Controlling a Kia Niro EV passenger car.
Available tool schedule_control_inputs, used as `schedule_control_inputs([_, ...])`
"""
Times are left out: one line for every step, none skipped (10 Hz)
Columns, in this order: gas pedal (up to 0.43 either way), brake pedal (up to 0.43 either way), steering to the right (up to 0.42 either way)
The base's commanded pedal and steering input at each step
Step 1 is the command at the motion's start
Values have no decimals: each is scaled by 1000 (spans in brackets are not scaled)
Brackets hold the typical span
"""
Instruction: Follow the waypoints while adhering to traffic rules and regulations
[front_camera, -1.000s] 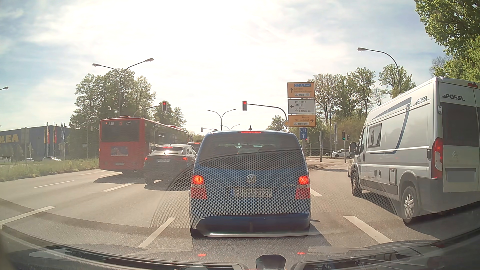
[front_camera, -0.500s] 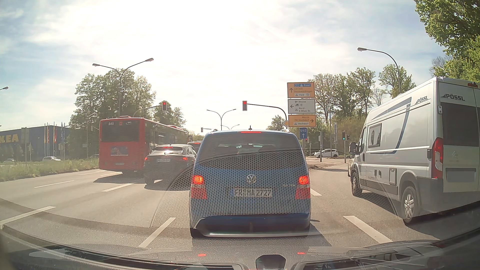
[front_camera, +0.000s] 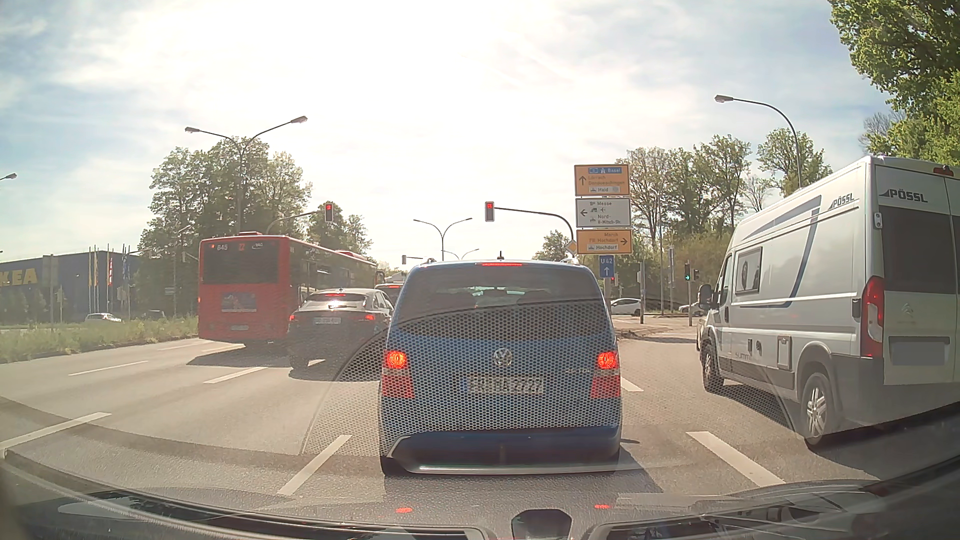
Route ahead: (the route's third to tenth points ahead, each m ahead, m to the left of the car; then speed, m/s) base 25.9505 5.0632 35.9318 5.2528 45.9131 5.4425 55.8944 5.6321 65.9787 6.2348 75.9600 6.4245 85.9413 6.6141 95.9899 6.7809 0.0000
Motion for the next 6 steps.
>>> schedule_control_inputs([0,232,4])
schedule_control_inputs([0,232,4])
schedule_control_inputs([0,232,4])
schedule_control_inputs([0,232,5])
schedule_control_inputs([0,232,4])
schedule_control_inputs([0,232,4])
